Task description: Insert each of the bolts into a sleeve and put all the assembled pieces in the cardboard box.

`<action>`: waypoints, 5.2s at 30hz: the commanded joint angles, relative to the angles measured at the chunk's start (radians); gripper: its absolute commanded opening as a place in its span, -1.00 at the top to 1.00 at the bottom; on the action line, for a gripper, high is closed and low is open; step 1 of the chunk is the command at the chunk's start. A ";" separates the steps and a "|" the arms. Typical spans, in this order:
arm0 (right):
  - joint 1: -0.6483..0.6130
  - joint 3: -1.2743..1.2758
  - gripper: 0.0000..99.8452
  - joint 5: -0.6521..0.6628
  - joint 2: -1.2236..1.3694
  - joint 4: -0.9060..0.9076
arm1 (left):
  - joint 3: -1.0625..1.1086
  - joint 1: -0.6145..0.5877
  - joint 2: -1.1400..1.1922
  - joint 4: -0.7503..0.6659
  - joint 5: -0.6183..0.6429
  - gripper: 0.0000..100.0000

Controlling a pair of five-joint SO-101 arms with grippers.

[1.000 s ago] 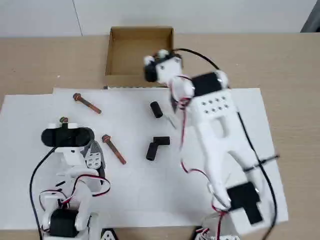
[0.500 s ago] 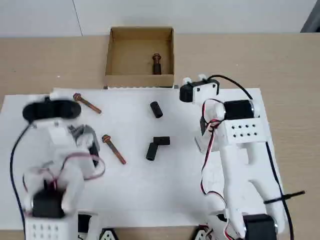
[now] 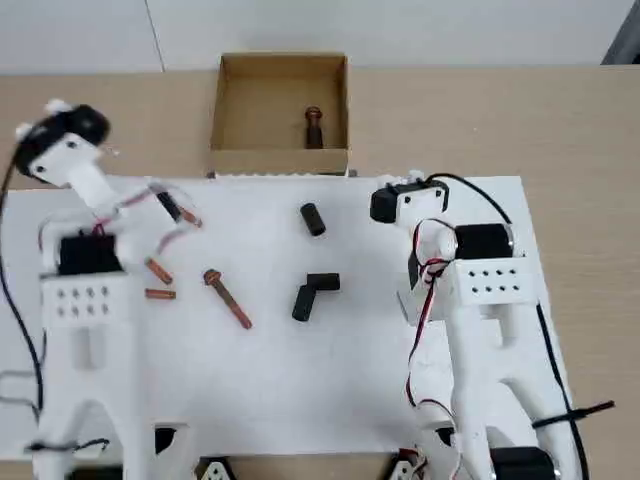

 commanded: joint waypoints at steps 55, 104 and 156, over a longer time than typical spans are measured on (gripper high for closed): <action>0.007 0.112 0.99 0.054 -0.130 -0.088 | -0.857 -0.074 1.146 0.071 0.055 0.82; 0.008 0.144 0.99 0.048 -0.799 0.088 | -1.142 0.358 0.350 0.542 -0.015 0.99; -0.733 1.140 1.00 -0.135 -1.376 -0.892 | 0.955 0.466 -1.401 -0.301 -0.060 0.99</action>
